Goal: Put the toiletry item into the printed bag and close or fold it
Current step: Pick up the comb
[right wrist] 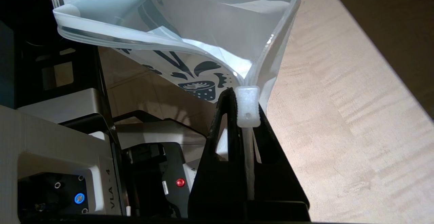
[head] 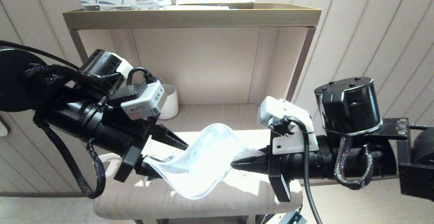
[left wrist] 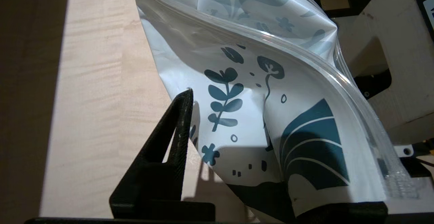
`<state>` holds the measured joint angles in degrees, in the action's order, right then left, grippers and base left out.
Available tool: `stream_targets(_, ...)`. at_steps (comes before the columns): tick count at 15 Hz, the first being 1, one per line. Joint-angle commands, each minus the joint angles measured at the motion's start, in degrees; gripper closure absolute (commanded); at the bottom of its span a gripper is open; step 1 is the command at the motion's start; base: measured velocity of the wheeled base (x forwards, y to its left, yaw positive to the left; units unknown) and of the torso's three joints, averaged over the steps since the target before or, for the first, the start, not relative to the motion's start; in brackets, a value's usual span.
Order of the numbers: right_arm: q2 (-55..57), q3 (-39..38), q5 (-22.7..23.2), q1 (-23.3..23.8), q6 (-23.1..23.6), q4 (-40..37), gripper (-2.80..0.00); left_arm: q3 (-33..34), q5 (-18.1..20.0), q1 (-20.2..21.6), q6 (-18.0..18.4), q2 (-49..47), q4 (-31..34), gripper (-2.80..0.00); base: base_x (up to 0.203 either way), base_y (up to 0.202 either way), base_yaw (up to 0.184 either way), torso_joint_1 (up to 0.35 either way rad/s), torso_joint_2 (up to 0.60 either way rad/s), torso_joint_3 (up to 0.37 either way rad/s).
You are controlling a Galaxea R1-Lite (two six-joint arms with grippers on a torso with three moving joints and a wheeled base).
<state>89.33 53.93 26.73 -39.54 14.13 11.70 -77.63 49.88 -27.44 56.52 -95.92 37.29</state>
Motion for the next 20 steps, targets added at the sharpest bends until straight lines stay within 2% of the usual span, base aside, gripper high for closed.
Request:
stream_targets(1, -0.04, -0.19, 0.16, 0.25, 0.1, 0.07, 0.0, 0.93, 0.19, 0.16, 0.35, 0.11, 0.04, -2.8, 0.0, 0.0, 0.0, 0.0, 0.0, 0.0)
stream_targets(7, -1.3, -1.02, 0.16, 2.62, 0.17, 0.17, 0.0, 5.32, 0.23, 5.49, 0.34, 4.19, -1.14, -2.8, 0.0, 0.0, 0.0, 0.0, 0.0, 0.0)
stream_targets(14, -2.28, -1.64, 0.3, 5.22, -0.07, 0.25, 0.0, 12.12, -0.23, 6.48, 0.08, 11.02, -1.48, -2.8, 0.0, 0.0, 0.0, 0.0, 0.0, 0.0)
stream_targets(18, -3.88, -3.27, 0.57, 7.07, -0.16, 0.32, 0.0, 18.04, -0.67, 13.61, 0.06, 16.36, -4.05, -2.8, 0.0, 0.0, 0.0, 0.0, 0.0, 0.0)
stream_targets(20, -4.74, -3.62, 0.69, 7.46, -0.25, 0.25, 0.0, 20.54, -3.45, 16.37, 0.14, 19.38, -6.65, -2.8, 0.0, 0.0, 0.0, 0.0, 0.0, 0.0)
